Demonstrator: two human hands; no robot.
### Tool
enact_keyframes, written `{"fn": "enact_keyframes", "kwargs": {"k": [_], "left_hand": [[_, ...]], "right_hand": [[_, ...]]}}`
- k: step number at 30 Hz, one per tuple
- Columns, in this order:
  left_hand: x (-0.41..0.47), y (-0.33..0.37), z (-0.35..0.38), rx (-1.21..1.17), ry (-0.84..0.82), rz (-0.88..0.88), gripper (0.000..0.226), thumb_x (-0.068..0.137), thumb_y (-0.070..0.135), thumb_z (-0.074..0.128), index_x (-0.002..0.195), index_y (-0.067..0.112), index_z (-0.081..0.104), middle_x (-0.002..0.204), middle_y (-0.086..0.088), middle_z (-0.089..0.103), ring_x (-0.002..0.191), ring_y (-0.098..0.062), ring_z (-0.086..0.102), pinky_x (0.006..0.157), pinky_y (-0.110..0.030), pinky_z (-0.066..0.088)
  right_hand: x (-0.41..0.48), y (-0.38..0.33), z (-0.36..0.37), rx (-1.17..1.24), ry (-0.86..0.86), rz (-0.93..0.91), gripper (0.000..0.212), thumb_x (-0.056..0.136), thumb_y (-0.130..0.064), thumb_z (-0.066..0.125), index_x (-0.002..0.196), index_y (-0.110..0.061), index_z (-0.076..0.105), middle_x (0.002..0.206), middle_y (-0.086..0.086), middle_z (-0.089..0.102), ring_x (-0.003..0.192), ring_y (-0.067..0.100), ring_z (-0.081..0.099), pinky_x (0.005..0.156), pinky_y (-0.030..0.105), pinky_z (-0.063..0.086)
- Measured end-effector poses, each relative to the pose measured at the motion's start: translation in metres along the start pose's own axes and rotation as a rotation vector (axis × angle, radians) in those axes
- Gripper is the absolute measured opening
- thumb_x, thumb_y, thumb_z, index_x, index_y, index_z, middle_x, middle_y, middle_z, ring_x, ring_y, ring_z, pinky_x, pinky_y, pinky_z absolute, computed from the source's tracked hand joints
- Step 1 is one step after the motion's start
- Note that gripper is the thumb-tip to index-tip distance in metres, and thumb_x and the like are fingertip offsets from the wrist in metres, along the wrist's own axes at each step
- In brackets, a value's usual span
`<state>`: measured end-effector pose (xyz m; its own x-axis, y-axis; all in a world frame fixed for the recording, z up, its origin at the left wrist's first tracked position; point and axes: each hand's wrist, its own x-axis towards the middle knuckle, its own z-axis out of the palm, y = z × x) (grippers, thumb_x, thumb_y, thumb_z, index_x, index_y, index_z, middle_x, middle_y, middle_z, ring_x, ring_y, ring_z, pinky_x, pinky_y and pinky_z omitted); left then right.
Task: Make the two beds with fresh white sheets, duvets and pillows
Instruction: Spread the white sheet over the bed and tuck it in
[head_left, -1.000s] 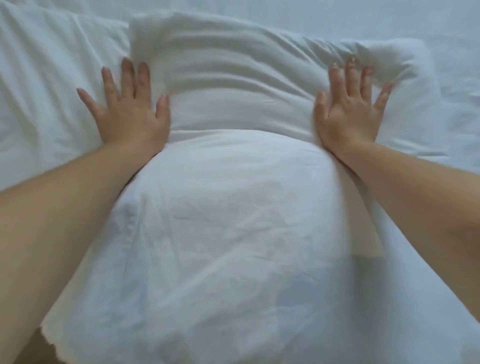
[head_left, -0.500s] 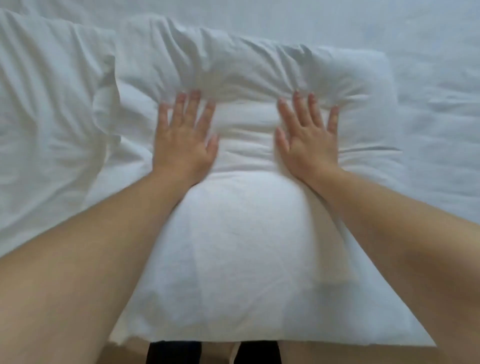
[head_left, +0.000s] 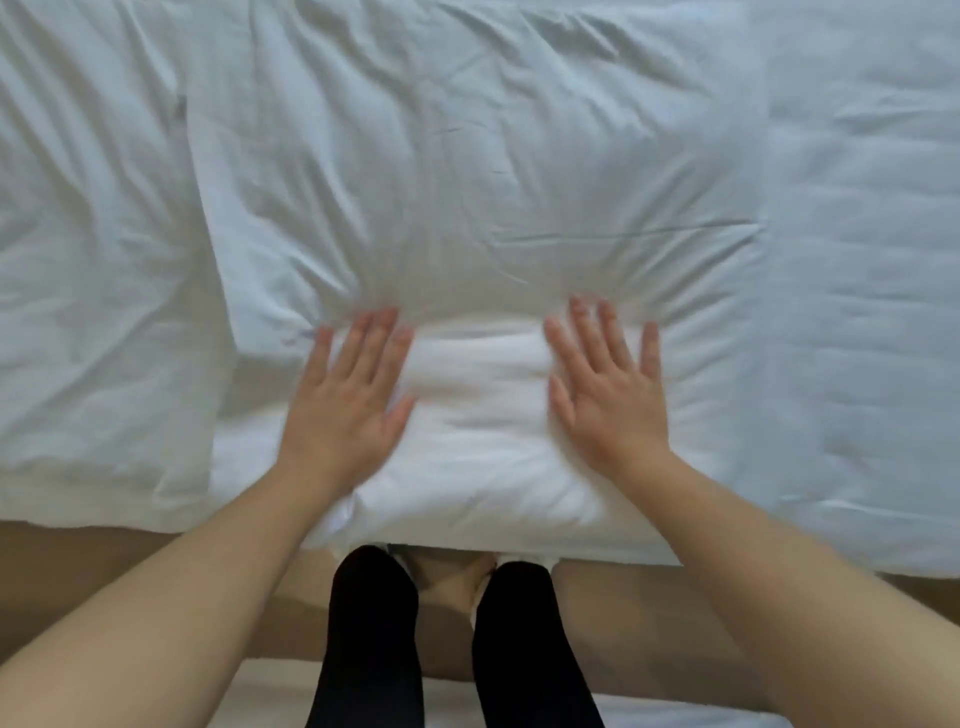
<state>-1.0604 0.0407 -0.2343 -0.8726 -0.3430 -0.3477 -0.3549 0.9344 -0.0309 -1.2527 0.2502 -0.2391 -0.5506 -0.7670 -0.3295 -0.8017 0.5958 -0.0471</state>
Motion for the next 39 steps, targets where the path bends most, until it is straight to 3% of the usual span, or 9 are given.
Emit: {"fn": "enact_keyframes", "kwargs": {"k": [4,9,14,21,26,29,33,36,39], "left_hand": [[-0.019,-0.026,0.002,0.014,-0.015,-0.262,0.074,0.096,0.051,0.012,0.155,0.007,0.004,0.163,-0.012,-0.004,0.150,-0.027,-0.004,0.119,-0.053,0.001],[-0.051,0.020,0.001,-0.036,-0.050,-0.114,0.070,0.097,0.046,0.014,0.155,0.012,-0.004,0.162,-0.007,-0.011,0.150,-0.024,-0.006,0.119,-0.055,0.001],[-0.097,-0.011,-0.004,0.165,-0.347,-0.242,0.067,0.102,0.040,0.008,0.144,0.005,-0.030,0.154,-0.013,-0.032,0.147,-0.027,-0.019,0.113,-0.057,-0.013],[-0.155,-0.015,-0.103,0.078,-0.370,-0.299,0.070,0.101,0.039,0.015,0.145,0.003,-0.025,0.157,-0.014,-0.026,0.147,-0.029,-0.021,0.116,-0.057,-0.009],[-0.188,-0.034,-0.159,-0.078,-0.216,-0.345,0.074,0.098,0.044,0.019,0.149,0.006,-0.018,0.160,-0.012,-0.020,0.148,-0.028,-0.017,0.117,-0.057,-0.005],[-0.216,-0.063,-0.178,-0.115,-0.224,-0.369,0.074,0.099,0.046,0.018,0.150,0.008,-0.019,0.159,-0.012,-0.023,0.147,-0.028,-0.021,0.117,-0.058,-0.007],[-0.256,-0.127,-0.180,-0.179,-0.229,-0.373,0.071,0.100,0.045,0.018,0.151,0.010,-0.017,0.158,-0.011,-0.025,0.145,-0.027,-0.025,0.116,-0.059,-0.008],[-0.298,-0.191,-0.172,-0.217,-0.237,-0.436,0.070,0.100,0.046,0.020,0.153,0.013,-0.012,0.159,-0.010,-0.023,0.146,-0.027,-0.024,0.116,-0.060,-0.006],[-0.320,-0.255,-0.165,-0.208,-0.250,-0.506,0.068,0.100,0.045,0.020,0.155,0.014,-0.007,0.160,-0.010,-0.018,0.147,-0.026,-0.022,0.116,-0.061,-0.005]], "right_hand": [[-0.032,0.038,0.006,-0.017,-0.085,0.286,0.066,0.093,-0.048,0.017,0.156,-0.027,0.015,0.165,0.003,0.001,0.151,0.026,-0.002,0.115,0.065,-0.003],[-0.065,-0.016,0.006,0.010,-0.131,0.048,0.062,0.096,-0.046,0.020,0.156,-0.029,0.013,0.165,0.003,0.005,0.151,0.028,0.002,0.115,0.063,-0.002],[-0.074,-0.028,-0.012,-0.087,-0.419,0.203,0.063,0.100,-0.048,0.009,0.155,-0.027,-0.013,0.163,0.004,-0.015,0.150,0.030,-0.014,0.116,0.062,0.000],[-0.091,-0.107,-0.115,-0.091,-0.419,-0.080,0.063,0.101,-0.050,0.012,0.152,-0.030,-0.020,0.160,0.005,-0.026,0.146,0.031,-0.024,0.115,0.063,-0.008],[-0.106,-0.176,-0.176,-0.073,-0.307,-0.185,0.061,0.101,-0.052,0.011,0.150,-0.032,-0.019,0.160,0.004,-0.023,0.146,0.031,-0.024,0.113,0.064,-0.013],[-0.120,-0.217,-0.197,-0.104,-0.282,-0.179,0.059,0.097,-0.052,0.000,0.150,-0.033,-0.020,0.161,0.003,-0.022,0.146,0.030,-0.025,0.114,0.063,-0.012],[-0.125,-0.289,-0.211,-0.050,-0.308,0.018,0.060,0.095,-0.052,-0.002,0.149,-0.034,-0.020,0.162,0.002,-0.020,0.147,0.028,-0.024,0.115,0.061,-0.011],[-0.118,-0.369,-0.224,0.009,-0.315,-0.001,0.060,0.101,-0.049,0.009,0.151,-0.034,-0.020,0.161,0.001,-0.023,0.147,0.027,-0.024,0.117,0.060,-0.010],[-0.092,-0.443,-0.242,0.048,-0.267,-0.064,0.062,0.096,-0.050,0.003,0.152,-0.035,-0.018,0.161,0.001,-0.022,0.148,0.026,-0.023,0.117,0.057,-0.010]]}}
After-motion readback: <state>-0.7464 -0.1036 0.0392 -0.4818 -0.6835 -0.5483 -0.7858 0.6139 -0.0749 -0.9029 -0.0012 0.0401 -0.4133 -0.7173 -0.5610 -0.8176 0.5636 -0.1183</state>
